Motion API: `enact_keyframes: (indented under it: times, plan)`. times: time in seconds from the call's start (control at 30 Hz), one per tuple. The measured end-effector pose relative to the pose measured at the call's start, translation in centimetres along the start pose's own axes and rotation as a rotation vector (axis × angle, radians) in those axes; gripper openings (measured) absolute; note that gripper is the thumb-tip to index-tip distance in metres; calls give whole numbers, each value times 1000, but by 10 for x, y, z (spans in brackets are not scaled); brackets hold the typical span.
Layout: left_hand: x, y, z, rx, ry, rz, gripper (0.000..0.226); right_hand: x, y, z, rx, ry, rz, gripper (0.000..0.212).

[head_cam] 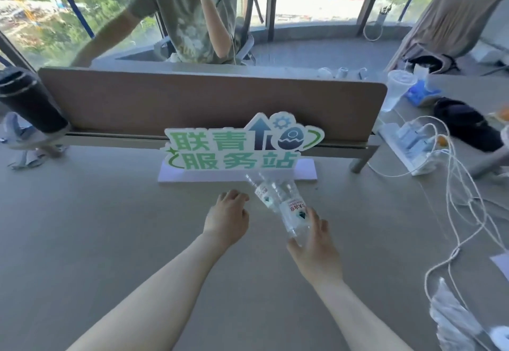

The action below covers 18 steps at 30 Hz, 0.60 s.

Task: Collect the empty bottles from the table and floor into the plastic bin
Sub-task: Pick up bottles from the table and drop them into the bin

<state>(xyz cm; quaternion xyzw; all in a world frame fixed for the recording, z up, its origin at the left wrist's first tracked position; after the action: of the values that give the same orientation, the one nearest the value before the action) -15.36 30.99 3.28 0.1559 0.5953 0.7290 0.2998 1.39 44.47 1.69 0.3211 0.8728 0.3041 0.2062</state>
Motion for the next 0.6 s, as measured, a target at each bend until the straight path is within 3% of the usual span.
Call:
enact_keyframes:
  times: [0.2, 0.3, 0.4, 0.6]
  plan:
    - [67, -58, 50, 591, -350, -158, 75, 9, 39, 50, 37, -64, 122, 77]
    - [63, -77, 48, 664, -394, -188, 74, 6, 38, 64, 47, -88, 132, 78]
    - [36, -79, 27, 530, -266, -227, 68, -1, 29, 59, 77, -69, 121, 75]
    - [-51, -50, -59, 58, 279, -169, 56, -5, -13, -4, 151, 89, 1, 72]
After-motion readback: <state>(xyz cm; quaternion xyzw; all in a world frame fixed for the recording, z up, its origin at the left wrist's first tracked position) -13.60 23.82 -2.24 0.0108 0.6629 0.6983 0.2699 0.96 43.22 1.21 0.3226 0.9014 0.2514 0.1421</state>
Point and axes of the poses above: each hand's wrist, its own x-axis towards the middle knuckle, its own y-axis out of the back of the hand, z = x × y, the point moved 7 cm from there along x, towards the middle knuckle, and after that the axes turned 10 degrees about x, right-handed, at the moved point
